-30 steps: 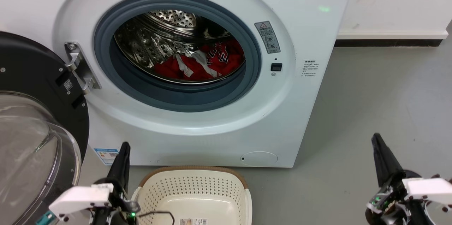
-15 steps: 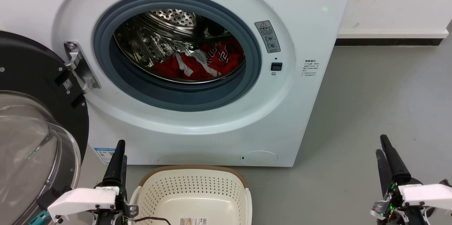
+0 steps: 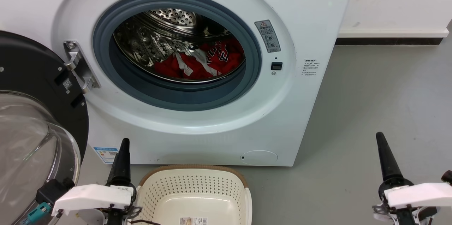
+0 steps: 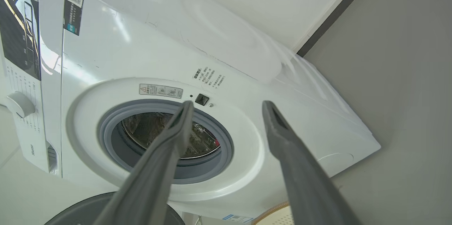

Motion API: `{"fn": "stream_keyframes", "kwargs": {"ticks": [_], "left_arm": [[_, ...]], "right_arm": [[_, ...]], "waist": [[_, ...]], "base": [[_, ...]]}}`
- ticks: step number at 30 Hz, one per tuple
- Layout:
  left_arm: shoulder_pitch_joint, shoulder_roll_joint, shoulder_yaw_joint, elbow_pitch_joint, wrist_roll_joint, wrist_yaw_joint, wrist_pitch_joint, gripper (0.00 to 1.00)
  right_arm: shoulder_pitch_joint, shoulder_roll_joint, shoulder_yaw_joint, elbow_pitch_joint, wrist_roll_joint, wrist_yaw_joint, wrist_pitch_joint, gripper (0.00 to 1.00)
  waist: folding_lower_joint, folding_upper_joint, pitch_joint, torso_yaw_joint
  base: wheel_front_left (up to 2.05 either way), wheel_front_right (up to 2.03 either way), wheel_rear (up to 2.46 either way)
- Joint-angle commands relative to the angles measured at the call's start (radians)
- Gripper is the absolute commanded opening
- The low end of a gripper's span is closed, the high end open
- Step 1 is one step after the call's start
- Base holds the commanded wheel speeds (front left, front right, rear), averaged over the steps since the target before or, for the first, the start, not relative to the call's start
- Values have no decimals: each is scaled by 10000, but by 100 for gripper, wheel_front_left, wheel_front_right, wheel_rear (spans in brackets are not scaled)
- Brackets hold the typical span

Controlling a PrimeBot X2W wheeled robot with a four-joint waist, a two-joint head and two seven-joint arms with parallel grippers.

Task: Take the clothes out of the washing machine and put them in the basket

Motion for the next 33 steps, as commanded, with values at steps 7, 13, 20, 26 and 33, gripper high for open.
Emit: {"fn": "stream_keyframes", "kwargs": {"ticks": [7,13,20,26,33], "left_arm": [[94,23,-212,-422,1496,307,-332,100],[224,25,-322,-566,2471,498,-541,100],[364,26,-452,-674,3645,659,-778,100],[465,41,-545,-768,4557,809,-964,100],[596,76,-649,-867,5433,964,-1169,100]], "right_arm": [[156,-8,216,-569,-1847,0,-339,100],[286,-8,323,-869,-3083,0,-549,100],[452,-7,397,-1189,-4327,0,-787,100],[606,-6,433,-1402,-5289,0,-980,100],[732,-4,462,-1567,-6307,0,-1186,100]], "waist": [[0,0,5,8],[0,0,3,10],[0,0,-1,17],[0,0,2,28],[0,0,14,38]], "base": [[0,0,0],[0,0,0],[0,0,0],[0,0,0],[0,0,0]]}}
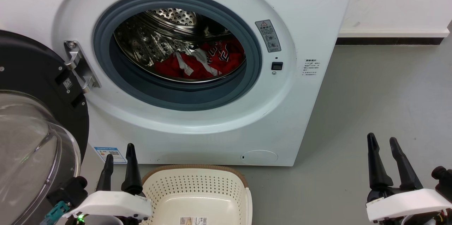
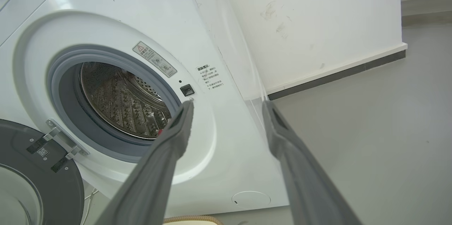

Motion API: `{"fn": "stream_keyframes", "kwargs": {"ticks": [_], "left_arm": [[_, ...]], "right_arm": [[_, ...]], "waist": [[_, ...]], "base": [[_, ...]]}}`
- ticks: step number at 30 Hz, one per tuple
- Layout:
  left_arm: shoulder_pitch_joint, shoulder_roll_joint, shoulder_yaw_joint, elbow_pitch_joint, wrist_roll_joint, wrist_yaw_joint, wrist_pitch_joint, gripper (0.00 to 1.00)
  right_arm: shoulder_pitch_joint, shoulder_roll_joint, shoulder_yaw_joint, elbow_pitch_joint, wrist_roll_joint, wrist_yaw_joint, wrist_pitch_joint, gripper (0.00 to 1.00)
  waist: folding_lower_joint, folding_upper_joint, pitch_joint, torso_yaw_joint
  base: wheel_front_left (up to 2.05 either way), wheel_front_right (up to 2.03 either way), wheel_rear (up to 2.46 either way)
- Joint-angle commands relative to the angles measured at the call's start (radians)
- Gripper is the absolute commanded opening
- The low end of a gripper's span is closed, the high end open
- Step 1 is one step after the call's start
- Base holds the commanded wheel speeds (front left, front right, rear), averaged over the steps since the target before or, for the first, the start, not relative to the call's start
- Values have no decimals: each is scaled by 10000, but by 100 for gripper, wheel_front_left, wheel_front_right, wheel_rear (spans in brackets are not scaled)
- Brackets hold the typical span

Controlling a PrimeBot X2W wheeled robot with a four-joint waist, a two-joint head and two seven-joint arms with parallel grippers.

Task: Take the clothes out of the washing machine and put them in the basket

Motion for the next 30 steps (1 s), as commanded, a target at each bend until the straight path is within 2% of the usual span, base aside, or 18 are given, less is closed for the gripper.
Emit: {"fn": "stream_keyframes", "kwargs": {"ticks": [1,30], "left_arm": [[32,53,-38,-179,324,70,-106,100],[478,49,-229,-346,3258,353,-824,100]], "right_arm": [[30,-4,21,-191,-395,0,-108,100],[504,0,103,-756,-3898,-1,-836,100]], "waist": [[0,0,4,0],[0,0,20,41]], "base": [[0,0,0],[0,0,0]]}}
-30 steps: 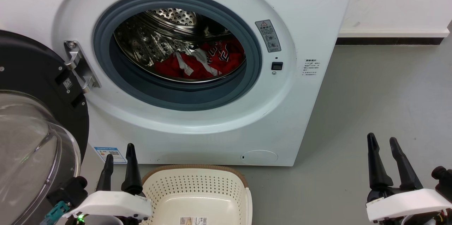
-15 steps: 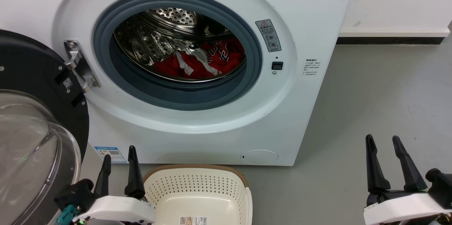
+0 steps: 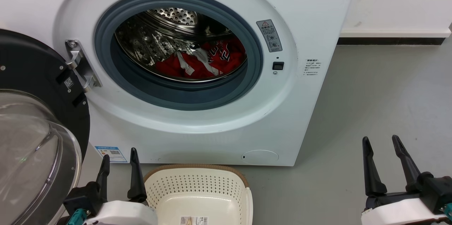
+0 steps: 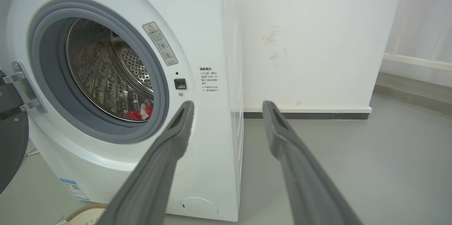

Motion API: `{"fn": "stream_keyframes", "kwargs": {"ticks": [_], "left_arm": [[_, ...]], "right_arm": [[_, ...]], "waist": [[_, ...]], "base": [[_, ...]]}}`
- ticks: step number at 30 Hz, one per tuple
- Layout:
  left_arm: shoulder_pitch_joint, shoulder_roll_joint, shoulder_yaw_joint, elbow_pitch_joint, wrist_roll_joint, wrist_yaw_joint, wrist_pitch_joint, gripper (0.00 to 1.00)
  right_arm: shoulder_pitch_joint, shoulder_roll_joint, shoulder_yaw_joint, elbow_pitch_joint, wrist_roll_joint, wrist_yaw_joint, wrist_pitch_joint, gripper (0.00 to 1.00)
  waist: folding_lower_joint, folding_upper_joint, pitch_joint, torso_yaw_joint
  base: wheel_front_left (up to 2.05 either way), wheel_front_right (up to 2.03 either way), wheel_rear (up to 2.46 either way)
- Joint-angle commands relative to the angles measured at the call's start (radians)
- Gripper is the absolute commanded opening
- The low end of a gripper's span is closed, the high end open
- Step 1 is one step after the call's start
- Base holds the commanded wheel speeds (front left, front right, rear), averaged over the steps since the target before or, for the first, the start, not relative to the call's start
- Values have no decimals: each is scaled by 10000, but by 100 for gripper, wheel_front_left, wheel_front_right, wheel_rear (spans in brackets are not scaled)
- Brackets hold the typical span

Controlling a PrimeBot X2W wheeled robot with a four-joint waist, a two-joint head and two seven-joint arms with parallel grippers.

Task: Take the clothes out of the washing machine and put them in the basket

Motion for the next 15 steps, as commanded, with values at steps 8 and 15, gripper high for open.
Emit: {"fn": "stream_keyframes", "kwargs": {"ticks": [8,15], "left_arm": [[154,12,-39,-146,852,23,-257,100],[245,0,-38,-169,1315,-6,-372,100]], "right_arm": [[166,2,10,-245,-969,-3,-249,100],[265,3,9,-327,-1456,-3,-378,100]], "waist": [[0,0,10,15],[-1,0,5,9]], "base": [[0,0,0],[0,0,0]]}}
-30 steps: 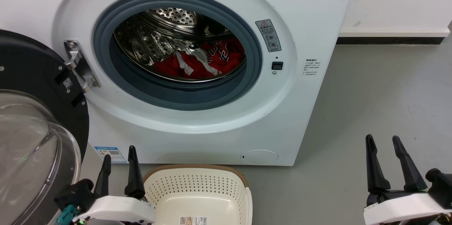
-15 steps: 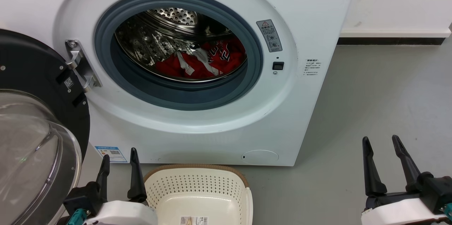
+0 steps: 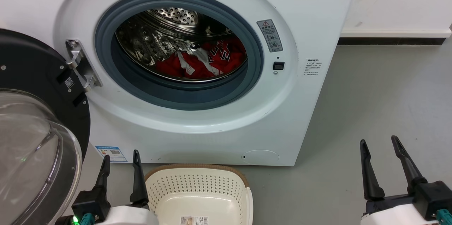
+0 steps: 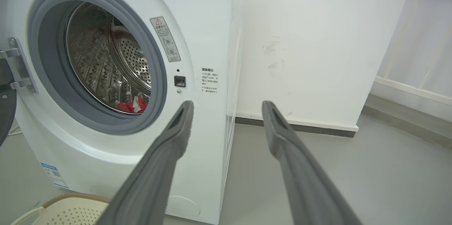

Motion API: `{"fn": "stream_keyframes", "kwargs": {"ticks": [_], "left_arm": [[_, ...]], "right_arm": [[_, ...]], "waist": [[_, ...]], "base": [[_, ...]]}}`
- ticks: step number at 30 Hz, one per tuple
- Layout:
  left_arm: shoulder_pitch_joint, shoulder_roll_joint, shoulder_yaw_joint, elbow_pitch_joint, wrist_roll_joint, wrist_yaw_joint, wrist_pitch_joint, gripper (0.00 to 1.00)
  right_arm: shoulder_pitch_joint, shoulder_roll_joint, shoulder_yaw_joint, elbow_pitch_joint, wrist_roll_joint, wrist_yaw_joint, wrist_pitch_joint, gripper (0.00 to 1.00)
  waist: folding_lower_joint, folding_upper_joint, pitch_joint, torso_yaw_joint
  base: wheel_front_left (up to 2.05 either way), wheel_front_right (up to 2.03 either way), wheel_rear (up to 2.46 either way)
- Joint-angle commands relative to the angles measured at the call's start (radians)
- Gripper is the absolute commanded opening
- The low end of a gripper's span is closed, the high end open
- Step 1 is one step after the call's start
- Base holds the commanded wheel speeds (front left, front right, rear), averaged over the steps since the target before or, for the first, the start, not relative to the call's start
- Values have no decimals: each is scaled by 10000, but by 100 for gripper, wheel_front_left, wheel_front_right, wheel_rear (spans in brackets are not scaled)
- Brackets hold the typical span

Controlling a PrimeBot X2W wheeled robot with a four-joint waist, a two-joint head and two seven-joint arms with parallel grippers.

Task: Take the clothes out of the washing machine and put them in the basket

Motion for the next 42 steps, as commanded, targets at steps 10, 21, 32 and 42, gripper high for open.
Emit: {"fn": "stream_keyframes", "kwargs": {"ticks": [10,21,32,42], "left_arm": [[174,-8,-5,-55,815,-82,-250,100],[318,-15,-11,21,1387,-95,-442,100],[318,-17,-21,137,1191,-130,-421,100],[258,-18,-22,208,1103,-61,-421,100]], "right_arm": [[231,6,-36,-176,-797,-3,-236,100],[419,7,10,-115,-1430,-3,-432,100],[433,7,-15,135,-1125,-5,-411,100],[366,7,-25,203,-1018,-5,-411,100]], "waist": [[0,0,-15,1],[0,0,-21,-2],[0,0,28,-2],[0,0,60,0]], "base": [[0,0,0],[0,0,0],[0,0,0],[0,0,0]]}}
